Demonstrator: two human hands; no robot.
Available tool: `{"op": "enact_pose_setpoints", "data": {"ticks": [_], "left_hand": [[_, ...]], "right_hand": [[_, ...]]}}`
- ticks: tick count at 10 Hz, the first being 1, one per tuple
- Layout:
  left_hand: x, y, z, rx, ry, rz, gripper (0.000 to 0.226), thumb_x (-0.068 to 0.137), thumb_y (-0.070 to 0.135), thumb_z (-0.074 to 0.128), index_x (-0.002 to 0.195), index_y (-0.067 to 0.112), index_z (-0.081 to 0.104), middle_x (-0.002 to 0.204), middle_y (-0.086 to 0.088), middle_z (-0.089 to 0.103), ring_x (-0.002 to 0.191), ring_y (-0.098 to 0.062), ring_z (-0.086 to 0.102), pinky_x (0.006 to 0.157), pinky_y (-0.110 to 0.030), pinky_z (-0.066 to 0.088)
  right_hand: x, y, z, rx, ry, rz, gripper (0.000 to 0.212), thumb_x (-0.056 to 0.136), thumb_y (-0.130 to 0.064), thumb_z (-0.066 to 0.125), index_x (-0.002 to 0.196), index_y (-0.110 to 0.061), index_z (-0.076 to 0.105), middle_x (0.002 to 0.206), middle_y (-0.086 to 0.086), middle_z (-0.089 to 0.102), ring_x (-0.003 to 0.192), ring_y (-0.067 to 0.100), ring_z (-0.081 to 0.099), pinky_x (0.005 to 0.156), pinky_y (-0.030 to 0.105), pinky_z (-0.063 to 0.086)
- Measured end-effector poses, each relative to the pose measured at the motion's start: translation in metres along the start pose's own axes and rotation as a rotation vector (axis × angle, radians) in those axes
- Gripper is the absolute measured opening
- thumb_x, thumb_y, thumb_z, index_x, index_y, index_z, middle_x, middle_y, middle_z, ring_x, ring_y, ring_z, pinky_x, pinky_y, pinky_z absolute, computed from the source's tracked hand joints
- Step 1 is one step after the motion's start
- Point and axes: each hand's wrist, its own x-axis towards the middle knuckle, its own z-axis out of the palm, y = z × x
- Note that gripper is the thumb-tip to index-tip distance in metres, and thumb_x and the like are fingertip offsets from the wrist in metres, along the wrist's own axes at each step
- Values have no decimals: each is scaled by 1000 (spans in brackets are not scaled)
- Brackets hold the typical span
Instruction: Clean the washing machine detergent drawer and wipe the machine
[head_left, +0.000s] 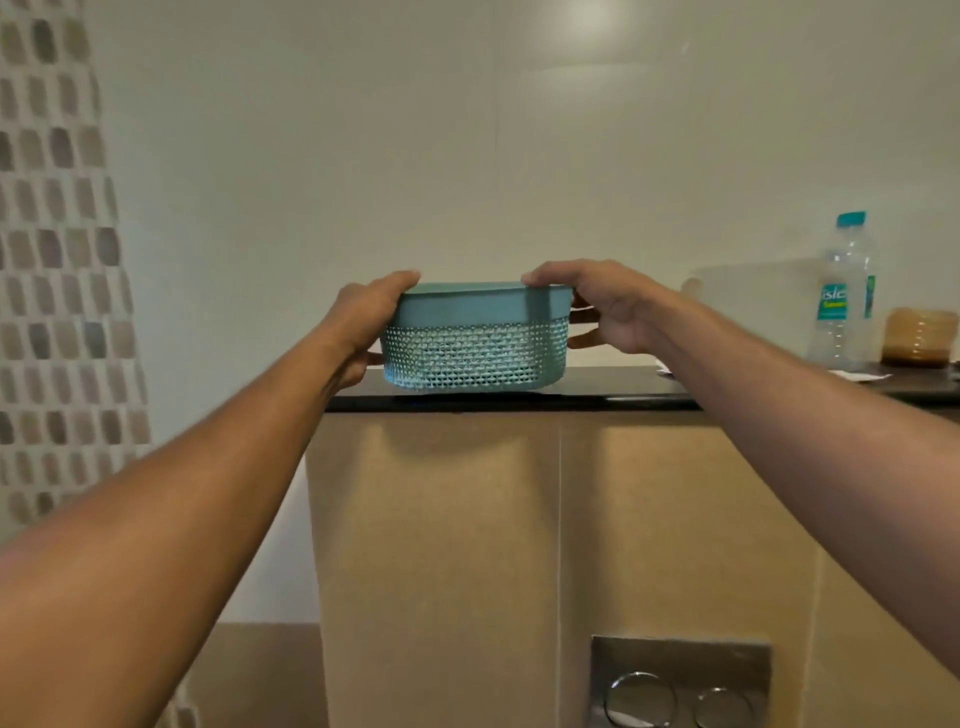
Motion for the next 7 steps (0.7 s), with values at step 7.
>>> {"op": "enact_pose_setpoints", "data": {"ticks": [7], "left_hand": [[25,-42,12,235,174,104,83,98,70,23,144,4,43,142,-16,50,125,-29,52,102,-42,43]], "right_hand": [[23,56,39,-179,410,-181,92,85,-71,54,150,-9,33,151,11,39,134,28,43,109,43,40]]}}
